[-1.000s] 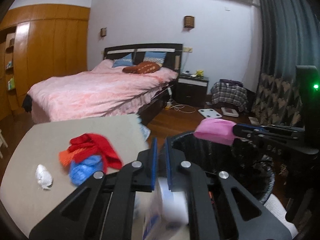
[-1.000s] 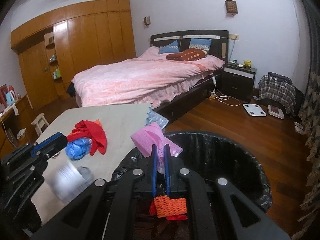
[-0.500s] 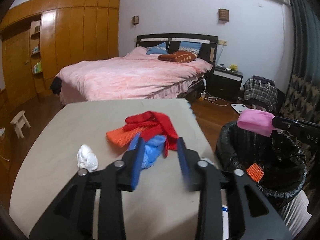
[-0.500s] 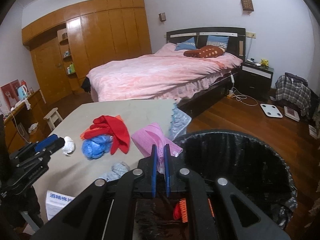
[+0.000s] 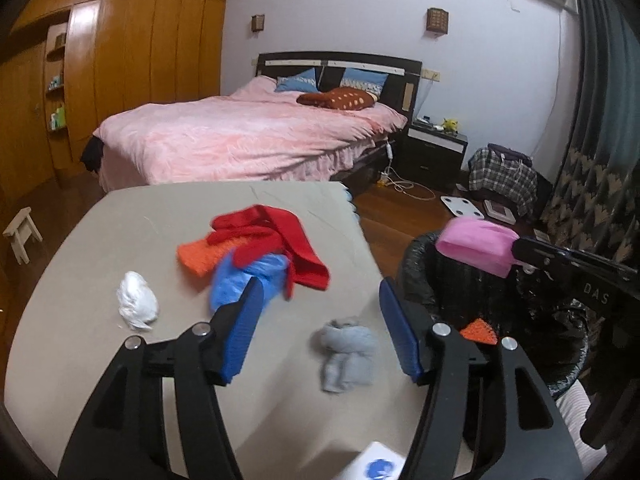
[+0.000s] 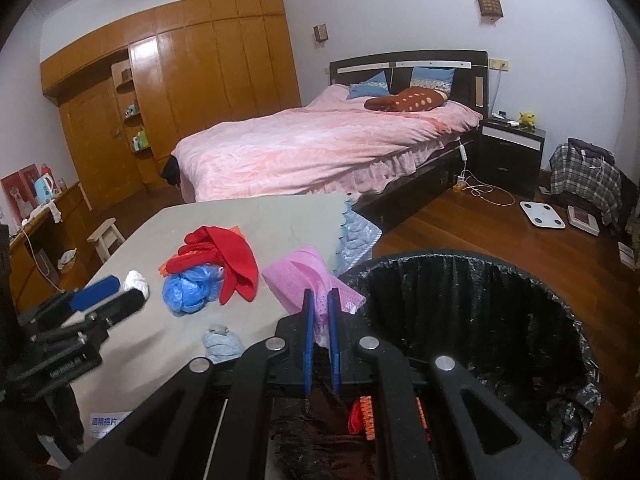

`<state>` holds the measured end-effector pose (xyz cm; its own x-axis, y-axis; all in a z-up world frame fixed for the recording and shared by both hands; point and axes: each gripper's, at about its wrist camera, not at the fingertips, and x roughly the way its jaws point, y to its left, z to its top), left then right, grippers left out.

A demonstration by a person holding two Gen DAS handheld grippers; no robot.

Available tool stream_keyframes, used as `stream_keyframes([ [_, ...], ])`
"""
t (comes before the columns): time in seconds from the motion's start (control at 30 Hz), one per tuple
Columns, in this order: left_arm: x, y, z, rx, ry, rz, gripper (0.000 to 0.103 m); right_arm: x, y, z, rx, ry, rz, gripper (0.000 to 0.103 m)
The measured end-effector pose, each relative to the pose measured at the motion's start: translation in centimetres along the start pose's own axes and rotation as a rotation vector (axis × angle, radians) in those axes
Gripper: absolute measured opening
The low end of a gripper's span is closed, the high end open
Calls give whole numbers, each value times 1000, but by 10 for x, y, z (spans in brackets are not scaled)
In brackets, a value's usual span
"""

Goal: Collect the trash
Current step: 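Reach the left tool to the grey cloth and grasp it while the right tool holds the mask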

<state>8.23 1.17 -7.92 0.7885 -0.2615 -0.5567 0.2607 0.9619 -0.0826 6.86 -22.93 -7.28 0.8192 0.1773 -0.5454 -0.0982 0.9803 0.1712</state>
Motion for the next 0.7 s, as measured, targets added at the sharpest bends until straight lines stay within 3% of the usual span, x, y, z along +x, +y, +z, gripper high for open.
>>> stream_keyframes([
  [0.3, 22, -43, -13, -35, 9, 29, 59, -7, -14, 0, 10, -14, -24, 7],
  [0.43, 32, -63, -34, 18, 5, 37, 59, -7, -25, -1, 27, -15, -37, 7],
  [0.7, 52, -57, -55, 65, 32, 100, 59, 1, -35, -4, 46, -4, -46, 7],
])
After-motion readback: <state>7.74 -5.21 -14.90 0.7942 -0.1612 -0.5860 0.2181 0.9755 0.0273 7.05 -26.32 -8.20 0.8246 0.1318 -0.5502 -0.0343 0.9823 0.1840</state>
